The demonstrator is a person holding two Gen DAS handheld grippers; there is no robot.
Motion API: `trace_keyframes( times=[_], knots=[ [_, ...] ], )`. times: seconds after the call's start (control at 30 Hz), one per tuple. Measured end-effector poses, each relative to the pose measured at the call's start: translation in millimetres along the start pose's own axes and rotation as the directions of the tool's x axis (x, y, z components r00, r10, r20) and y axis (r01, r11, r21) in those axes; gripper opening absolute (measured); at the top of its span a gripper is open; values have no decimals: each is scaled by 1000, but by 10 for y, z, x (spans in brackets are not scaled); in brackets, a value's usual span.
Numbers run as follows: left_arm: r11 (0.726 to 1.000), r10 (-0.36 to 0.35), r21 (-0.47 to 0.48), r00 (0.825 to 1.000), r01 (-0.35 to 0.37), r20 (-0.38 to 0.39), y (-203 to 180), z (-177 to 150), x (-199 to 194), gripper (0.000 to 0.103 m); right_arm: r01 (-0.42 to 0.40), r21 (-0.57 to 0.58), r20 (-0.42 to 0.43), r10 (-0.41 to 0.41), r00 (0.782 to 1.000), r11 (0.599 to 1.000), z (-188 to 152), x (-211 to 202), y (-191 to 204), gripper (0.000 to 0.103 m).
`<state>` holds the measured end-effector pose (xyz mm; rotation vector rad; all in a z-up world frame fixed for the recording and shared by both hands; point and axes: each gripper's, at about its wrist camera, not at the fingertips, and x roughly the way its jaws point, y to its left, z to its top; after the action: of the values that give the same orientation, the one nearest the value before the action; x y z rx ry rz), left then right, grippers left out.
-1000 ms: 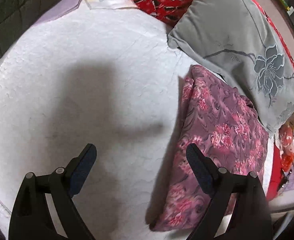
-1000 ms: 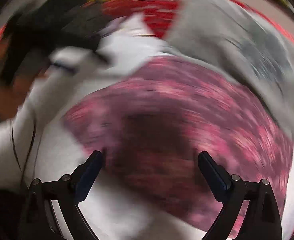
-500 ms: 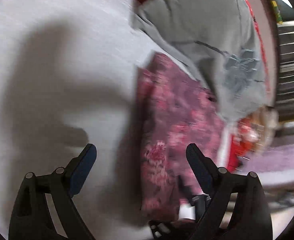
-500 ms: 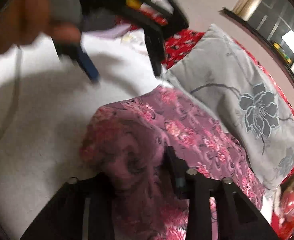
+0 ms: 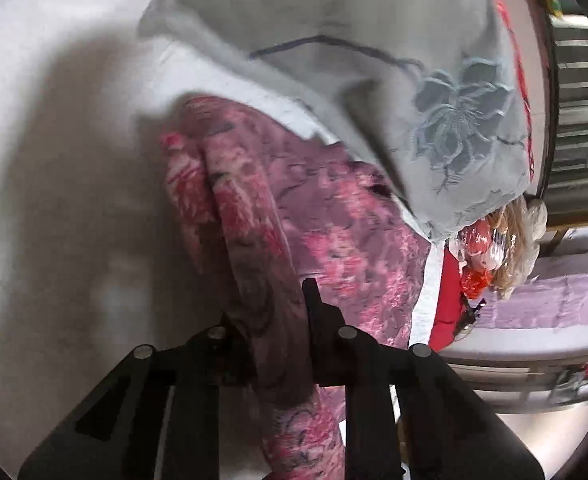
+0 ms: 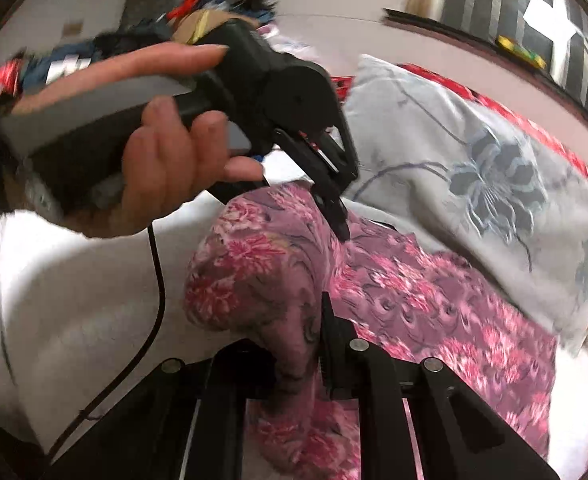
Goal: Fold small clothes
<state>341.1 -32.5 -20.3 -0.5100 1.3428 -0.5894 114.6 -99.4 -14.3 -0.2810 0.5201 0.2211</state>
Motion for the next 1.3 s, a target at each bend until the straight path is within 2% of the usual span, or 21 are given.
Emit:
trace_keyframes(
  times=[0.27, 0.5, 0.7, 0.83, 0.9, 0.97, 1.03, 1.07, 1.13, 1.2, 1.23, 1.27, 1.3],
  knots=[
    [992, 19, 120, 998, -25, 53, -917, -199, -10, 16, -46, 269, 71, 27, 997, 962, -83, -472, -732, 13],
    [976, 47, 210, 997, -58, 55, -1678, -438, 349, 16, -63, 473, 109, 13, 994, 879, -433, -849, -1362, 13],
    [963, 88, 257, 996, -83, -8, -2274, -588, 954, 16, -60, 639, 106, -11, 994, 767, -886, -1073, -1983, 13],
    [956, 119, 277, 992, -101, -47, -2510, -674, 1401, 20, -53, 747, 83, -14, 996, 662, -1224, -1096, -2376, 13],
    [959, 128, 262, 990, -108, -59, -2542, -710, 1499, 27, -45, 803, 42, 19, 999, 595, -1470, -984, -2546, 13],
    [972, 57, 231, 995, -35, -86, -2511, -719, 1499, 32, -19, 844, -19, 66, 998, 537, -1669, -834, -2672, 19],
    [980, -17, 196, 998, 28, -61, -2410, -659, 1331, 36, 5, 875, -63, 105, 992, 485, -1878, -781, -2804, 20],
    [981, -32, 189, 999, 39, -40, -2350, -614, 1242, 39, 1, 880, -61, 110, 992, 475, -1924, -813, -2852, 21],
    [985, -40, 171, 999, 35, 28, -2109, -516, 976, 61, -16, 878, -29, 87, 996, 479, -1931, -978, -2968, 26],
    [988, 16, 152, 997, -27, 78, -1858, -487, 833, 65, -26, 859, 26, 6, 1000, 511, -1812, -1172, -3131, 42],
    [989, 44, 138, 995, -56, 93, -1703, -475, 786, 65, -29, 856, 42, -14, 999, 516, -1764, -1196, -3189, 54],
    [991, 59, 116, 994, -70, 93, -1551, -468, 770, 65, -37, 852, 62, -30, 998, 522, -1669, -1180, -3297, 59],
    [994, 62, 82, 994, -69, 85, -1392, -464, 774, 65, -54, 848, 76, -22, 997, 527, -1553, -1094, -3413, 60]
  ],
)
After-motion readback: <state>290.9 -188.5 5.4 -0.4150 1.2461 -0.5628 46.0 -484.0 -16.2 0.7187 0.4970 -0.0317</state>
